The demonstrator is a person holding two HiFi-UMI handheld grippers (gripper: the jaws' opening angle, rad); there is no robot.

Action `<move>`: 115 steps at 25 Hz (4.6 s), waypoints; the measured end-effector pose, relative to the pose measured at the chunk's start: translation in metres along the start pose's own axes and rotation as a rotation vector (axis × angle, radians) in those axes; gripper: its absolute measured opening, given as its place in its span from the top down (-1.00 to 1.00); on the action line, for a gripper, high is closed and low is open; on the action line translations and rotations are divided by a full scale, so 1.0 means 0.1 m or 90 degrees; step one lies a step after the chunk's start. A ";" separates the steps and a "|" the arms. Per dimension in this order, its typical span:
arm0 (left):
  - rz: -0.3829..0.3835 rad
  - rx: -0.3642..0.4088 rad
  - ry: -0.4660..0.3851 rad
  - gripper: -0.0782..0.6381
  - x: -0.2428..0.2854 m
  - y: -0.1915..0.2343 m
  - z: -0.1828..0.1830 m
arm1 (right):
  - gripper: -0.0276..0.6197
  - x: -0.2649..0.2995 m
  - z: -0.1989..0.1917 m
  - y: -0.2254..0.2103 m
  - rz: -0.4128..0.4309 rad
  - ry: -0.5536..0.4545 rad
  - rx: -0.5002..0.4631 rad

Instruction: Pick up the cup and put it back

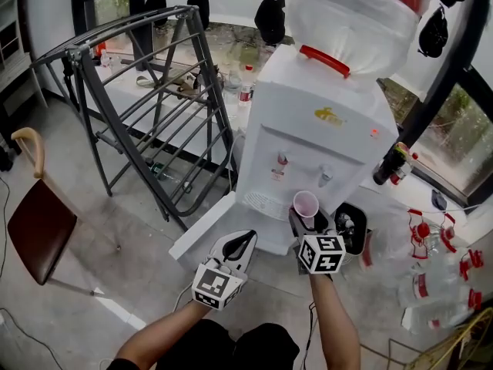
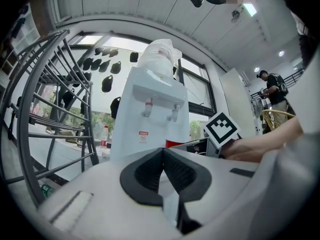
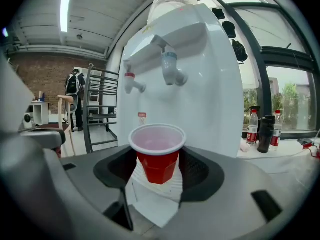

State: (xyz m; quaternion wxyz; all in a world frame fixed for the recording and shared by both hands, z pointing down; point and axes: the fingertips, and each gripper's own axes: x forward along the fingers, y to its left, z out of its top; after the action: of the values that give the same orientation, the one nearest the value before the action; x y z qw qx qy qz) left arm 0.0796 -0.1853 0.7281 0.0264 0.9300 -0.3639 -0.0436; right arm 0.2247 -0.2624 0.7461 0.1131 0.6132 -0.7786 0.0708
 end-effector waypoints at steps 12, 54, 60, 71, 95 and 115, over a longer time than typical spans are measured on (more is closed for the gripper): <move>-0.015 -0.005 0.005 0.76 0.05 -0.01 -0.06 | 0.13 0.20 -0.28 -0.11 -0.012 0.038 0.009; 0.010 -0.138 0.183 0.76 0.07 -0.18 2.31 | 0.93 -1.50 0.81 0.67 -0.053 0.277 0.252; -0.004 -0.156 0.183 0.76 0.00 -0.23 3.53 | 0.93 -1.96 2.10 0.79 -0.080 0.251 0.259; -0.051 -0.102 0.122 0.76 -0.09 -0.33 5.32 | 0.93 -2.56 4.40 0.88 -0.138 0.073 0.206; -0.019 -0.035 0.045 0.76 -0.44 -0.69 6.26 | 0.93 -3.54 5.74 1.01 -0.142 -0.091 0.105; -0.032 -0.041 0.037 0.76 -0.54 -0.81 6.33 | 0.93 -3.67 5.74 1.13 -0.139 -0.097 0.101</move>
State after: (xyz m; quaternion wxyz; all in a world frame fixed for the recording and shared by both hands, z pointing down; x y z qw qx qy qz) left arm 0.0314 -0.0997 0.0954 0.0663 0.9384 -0.3378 -0.0287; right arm 0.1449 -0.0333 0.0996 0.0120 0.7048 -0.7056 0.0728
